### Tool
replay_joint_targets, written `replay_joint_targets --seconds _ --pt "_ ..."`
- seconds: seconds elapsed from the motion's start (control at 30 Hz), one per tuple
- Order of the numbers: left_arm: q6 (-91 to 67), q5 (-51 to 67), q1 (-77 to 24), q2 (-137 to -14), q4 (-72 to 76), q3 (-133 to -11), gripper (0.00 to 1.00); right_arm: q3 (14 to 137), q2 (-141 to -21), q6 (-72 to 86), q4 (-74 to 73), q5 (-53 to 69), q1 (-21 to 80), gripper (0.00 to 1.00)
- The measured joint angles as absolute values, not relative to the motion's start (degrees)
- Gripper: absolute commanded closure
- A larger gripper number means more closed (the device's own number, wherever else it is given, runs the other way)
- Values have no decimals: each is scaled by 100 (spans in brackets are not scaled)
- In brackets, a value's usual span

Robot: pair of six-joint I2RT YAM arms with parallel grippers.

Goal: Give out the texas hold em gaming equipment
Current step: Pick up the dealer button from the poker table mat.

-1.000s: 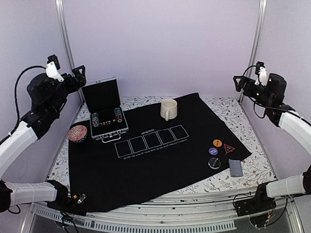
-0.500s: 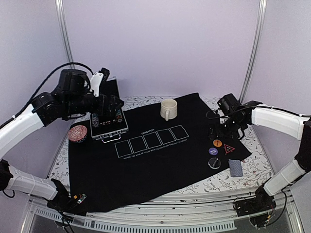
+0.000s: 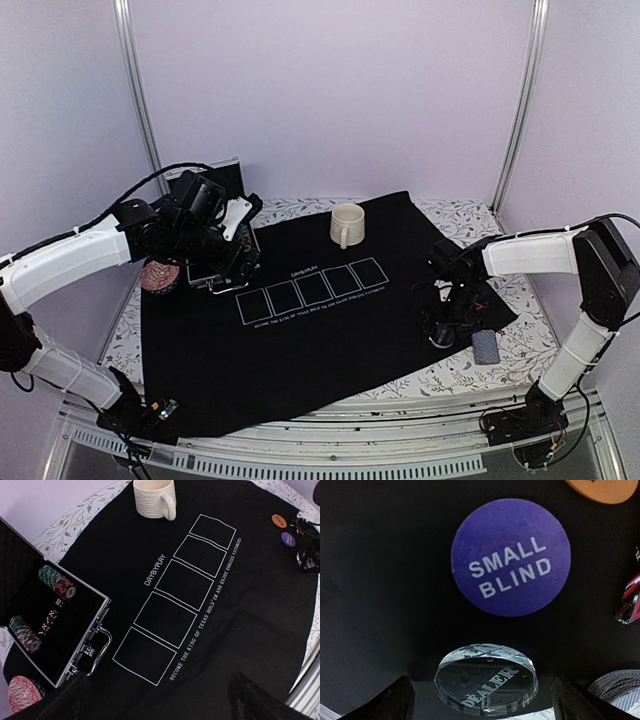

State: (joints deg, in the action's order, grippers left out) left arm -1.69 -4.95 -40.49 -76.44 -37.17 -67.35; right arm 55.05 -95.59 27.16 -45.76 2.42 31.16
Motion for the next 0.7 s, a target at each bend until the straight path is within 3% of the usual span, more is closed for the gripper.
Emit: replay_joint_targets --seconds 0.37,0.7 --pt "49 -624 -4049 -7599 -3607 -6460 2 5830 -9959 2941 -4871 -134 3511 43" --pt "128 -646 -4049 -7553 -3623 -6523 2 6073 -10101 3035 -5155 -296 3673 63"
